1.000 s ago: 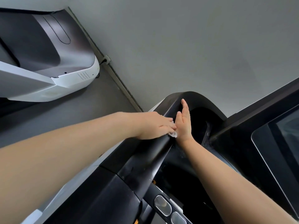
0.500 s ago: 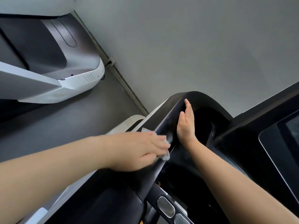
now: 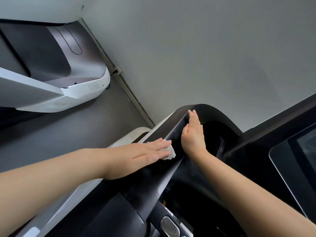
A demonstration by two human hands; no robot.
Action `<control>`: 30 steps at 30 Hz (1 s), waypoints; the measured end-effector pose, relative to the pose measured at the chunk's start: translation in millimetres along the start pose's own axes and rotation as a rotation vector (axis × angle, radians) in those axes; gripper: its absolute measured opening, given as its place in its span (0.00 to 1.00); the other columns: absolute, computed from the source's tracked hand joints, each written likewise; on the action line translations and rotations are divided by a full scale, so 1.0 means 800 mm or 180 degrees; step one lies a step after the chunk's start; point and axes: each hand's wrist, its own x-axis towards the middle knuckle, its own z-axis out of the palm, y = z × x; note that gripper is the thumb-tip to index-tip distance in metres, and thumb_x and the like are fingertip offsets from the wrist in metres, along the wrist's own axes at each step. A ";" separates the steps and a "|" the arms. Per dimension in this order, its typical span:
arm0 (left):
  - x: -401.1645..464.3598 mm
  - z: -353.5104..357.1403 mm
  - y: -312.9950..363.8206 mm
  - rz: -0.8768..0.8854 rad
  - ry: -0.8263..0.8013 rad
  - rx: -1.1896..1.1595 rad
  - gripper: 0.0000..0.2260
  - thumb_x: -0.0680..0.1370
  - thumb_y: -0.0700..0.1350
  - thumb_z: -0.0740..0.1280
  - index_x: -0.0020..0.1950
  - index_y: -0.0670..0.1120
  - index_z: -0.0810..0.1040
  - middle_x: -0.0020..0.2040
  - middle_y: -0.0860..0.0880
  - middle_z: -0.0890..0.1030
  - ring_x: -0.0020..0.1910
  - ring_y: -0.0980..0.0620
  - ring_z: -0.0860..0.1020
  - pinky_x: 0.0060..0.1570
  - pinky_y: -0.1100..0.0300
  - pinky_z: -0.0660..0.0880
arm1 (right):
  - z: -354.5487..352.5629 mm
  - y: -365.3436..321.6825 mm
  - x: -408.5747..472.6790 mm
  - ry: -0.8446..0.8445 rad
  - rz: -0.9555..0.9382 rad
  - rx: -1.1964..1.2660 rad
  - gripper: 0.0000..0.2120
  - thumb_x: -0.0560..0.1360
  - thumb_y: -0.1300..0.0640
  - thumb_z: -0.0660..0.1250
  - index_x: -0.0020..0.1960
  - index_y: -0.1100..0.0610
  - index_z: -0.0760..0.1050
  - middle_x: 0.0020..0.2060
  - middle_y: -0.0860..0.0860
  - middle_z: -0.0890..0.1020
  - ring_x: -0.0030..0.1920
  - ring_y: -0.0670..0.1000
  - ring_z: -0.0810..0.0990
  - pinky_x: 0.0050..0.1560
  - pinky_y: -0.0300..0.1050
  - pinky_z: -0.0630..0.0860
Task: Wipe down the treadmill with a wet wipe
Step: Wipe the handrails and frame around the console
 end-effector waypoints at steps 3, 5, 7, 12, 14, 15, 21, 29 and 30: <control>0.017 -0.010 0.000 -0.0126 -0.0084 -0.0187 0.22 0.73 0.65 0.45 0.67 0.65 0.55 0.73 0.66 0.50 0.73 0.69 0.46 0.75 0.57 0.45 | 0.003 -0.011 0.015 0.0082 0.0003 0.0331 0.25 0.79 0.69 0.49 0.75 0.58 0.56 0.77 0.54 0.51 0.76 0.51 0.49 0.75 0.50 0.46; 0.038 -0.014 -0.003 -0.0311 -0.0022 -0.0312 0.20 0.71 0.64 0.45 0.64 0.68 0.53 0.69 0.72 0.48 0.68 0.77 0.44 0.74 0.63 0.42 | 0.003 -0.011 0.026 0.0111 0.0065 0.0280 0.25 0.80 0.66 0.51 0.76 0.55 0.56 0.77 0.53 0.51 0.76 0.50 0.48 0.74 0.51 0.42; 0.065 -0.015 -0.012 -0.0490 0.0009 -0.0436 0.19 0.74 0.61 0.45 0.66 0.68 0.50 0.67 0.73 0.46 0.66 0.78 0.42 0.71 0.68 0.41 | 0.003 -0.009 0.032 0.0083 0.0041 0.0272 0.25 0.80 0.64 0.52 0.76 0.52 0.55 0.77 0.50 0.50 0.76 0.47 0.46 0.73 0.49 0.38; 0.128 -0.012 -0.059 -0.0787 0.0216 -0.0361 0.27 0.82 0.59 0.48 0.77 0.46 0.50 0.70 0.68 0.43 0.75 0.58 0.43 0.58 0.82 0.37 | 0.003 -0.008 0.036 -0.0112 0.0004 0.0056 0.26 0.81 0.62 0.52 0.77 0.50 0.51 0.77 0.49 0.48 0.76 0.46 0.43 0.72 0.48 0.35; 0.147 -0.023 -0.065 -0.0854 0.0266 -0.0559 0.20 0.85 0.45 0.45 0.77 0.46 0.48 0.76 0.56 0.45 0.75 0.57 0.42 0.65 0.74 0.38 | 0.002 -0.008 0.037 -0.0235 0.0019 -0.0072 0.26 0.82 0.60 0.51 0.77 0.51 0.49 0.77 0.49 0.47 0.76 0.46 0.42 0.72 0.47 0.35; 0.154 -0.027 -0.060 -0.0861 0.0318 -0.0724 0.20 0.85 0.44 0.44 0.77 0.46 0.48 0.77 0.53 0.46 0.75 0.56 0.42 0.68 0.69 0.39 | 0.001 -0.008 0.037 -0.0281 0.0034 -0.0086 0.25 0.82 0.59 0.51 0.77 0.51 0.48 0.77 0.48 0.47 0.76 0.45 0.42 0.72 0.47 0.35; 0.145 -0.003 -0.079 -0.0398 0.0709 -0.1007 0.19 0.84 0.50 0.45 0.74 0.54 0.43 0.74 0.59 0.49 0.75 0.58 0.42 0.71 0.60 0.39 | 0.001 -0.011 0.039 -0.0394 0.0053 -0.0089 0.24 0.83 0.55 0.51 0.77 0.51 0.48 0.77 0.47 0.48 0.76 0.44 0.42 0.72 0.46 0.34; 0.143 -0.005 -0.077 -0.0817 0.0272 -0.1005 0.23 0.84 0.48 0.48 0.77 0.44 0.46 0.78 0.48 0.47 0.77 0.51 0.45 0.73 0.59 0.45 | 0.000 -0.012 0.040 -0.0479 -0.0036 -0.0389 0.26 0.82 0.58 0.51 0.77 0.48 0.47 0.77 0.46 0.46 0.76 0.45 0.41 0.72 0.47 0.35; 0.156 0.003 -0.102 -0.0662 0.0357 -0.1114 0.23 0.84 0.47 0.48 0.77 0.43 0.47 0.78 0.48 0.48 0.77 0.51 0.46 0.73 0.59 0.46 | 0.000 -0.012 0.040 -0.0496 -0.0034 -0.0391 0.26 0.82 0.58 0.51 0.77 0.47 0.47 0.77 0.46 0.46 0.76 0.45 0.41 0.72 0.47 0.35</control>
